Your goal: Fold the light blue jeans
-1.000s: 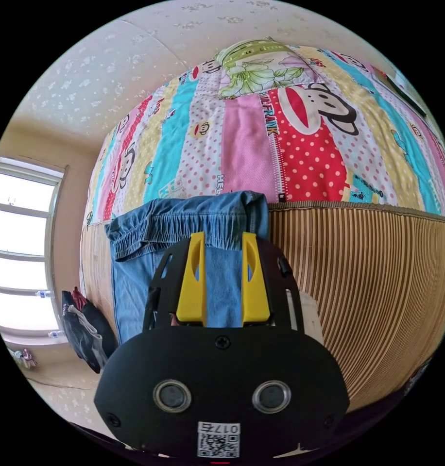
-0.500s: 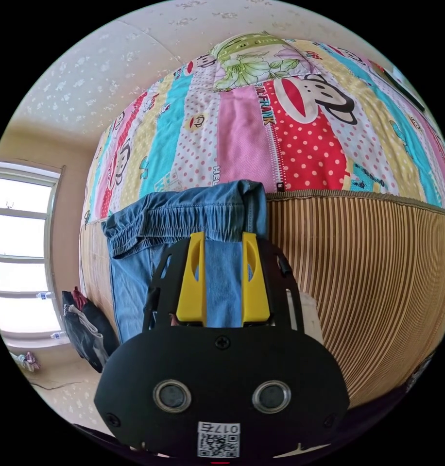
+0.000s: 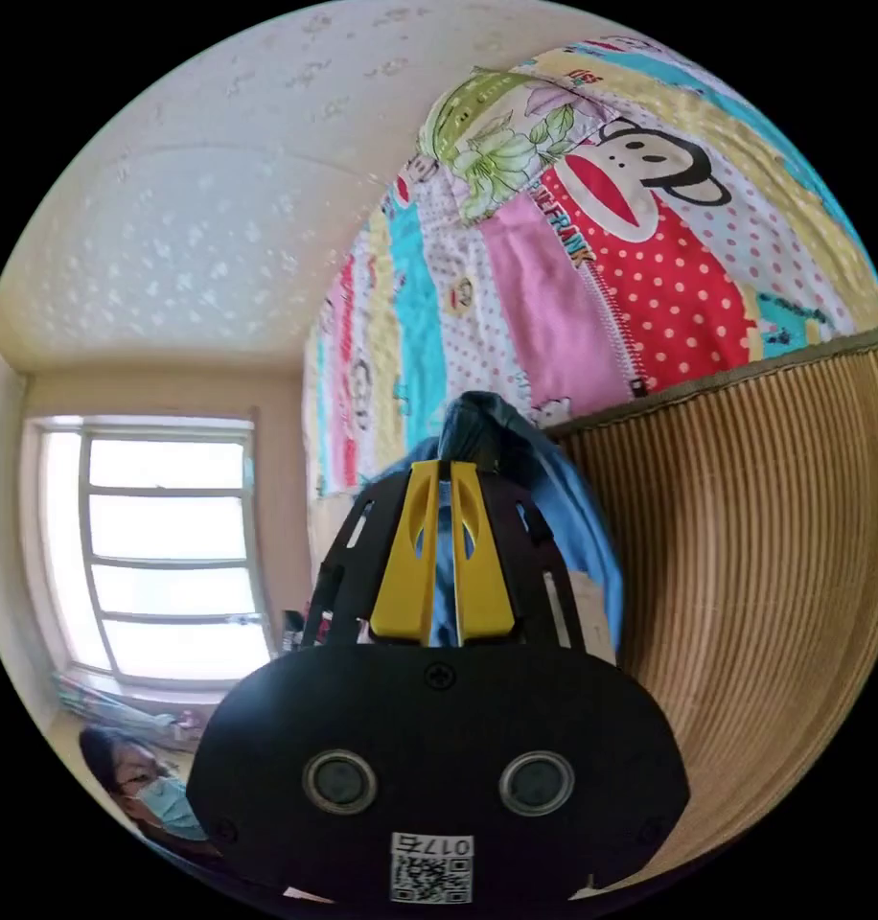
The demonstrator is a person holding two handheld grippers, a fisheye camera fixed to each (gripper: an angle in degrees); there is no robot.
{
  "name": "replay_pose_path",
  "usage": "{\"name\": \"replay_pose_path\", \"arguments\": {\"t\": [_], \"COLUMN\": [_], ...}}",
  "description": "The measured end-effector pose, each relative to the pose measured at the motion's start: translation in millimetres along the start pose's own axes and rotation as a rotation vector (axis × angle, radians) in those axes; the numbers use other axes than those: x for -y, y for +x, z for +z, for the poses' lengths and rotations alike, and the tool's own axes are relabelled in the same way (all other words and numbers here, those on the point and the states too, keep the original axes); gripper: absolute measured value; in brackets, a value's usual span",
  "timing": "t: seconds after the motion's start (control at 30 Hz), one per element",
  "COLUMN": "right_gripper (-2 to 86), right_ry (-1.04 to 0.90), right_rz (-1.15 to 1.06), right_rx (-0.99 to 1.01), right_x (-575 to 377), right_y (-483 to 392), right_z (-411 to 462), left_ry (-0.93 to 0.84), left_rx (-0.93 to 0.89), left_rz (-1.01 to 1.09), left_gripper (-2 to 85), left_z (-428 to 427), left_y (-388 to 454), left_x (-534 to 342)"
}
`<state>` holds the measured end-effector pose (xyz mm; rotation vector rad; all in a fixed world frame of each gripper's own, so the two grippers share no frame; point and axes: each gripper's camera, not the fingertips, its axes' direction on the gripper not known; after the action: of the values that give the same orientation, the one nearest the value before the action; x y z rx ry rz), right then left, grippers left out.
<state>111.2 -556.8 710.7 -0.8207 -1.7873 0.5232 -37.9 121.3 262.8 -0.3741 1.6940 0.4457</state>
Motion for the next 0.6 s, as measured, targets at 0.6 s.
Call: {"name": "replay_pose_path", "arguments": {"t": [0.6], "right_gripper": [2.1], "right_ry": [-0.048], "right_rz": [-0.065], "right_rx": [0.635], "right_x": [-1], "right_y": [-41], "right_z": [92], "left_ry": [0.59], "left_rx": [0.111], "left_rz": [-0.342], "left_gripper": [-0.8], "left_z": [-313], "left_y": [-131], "left_x": [-158]}}
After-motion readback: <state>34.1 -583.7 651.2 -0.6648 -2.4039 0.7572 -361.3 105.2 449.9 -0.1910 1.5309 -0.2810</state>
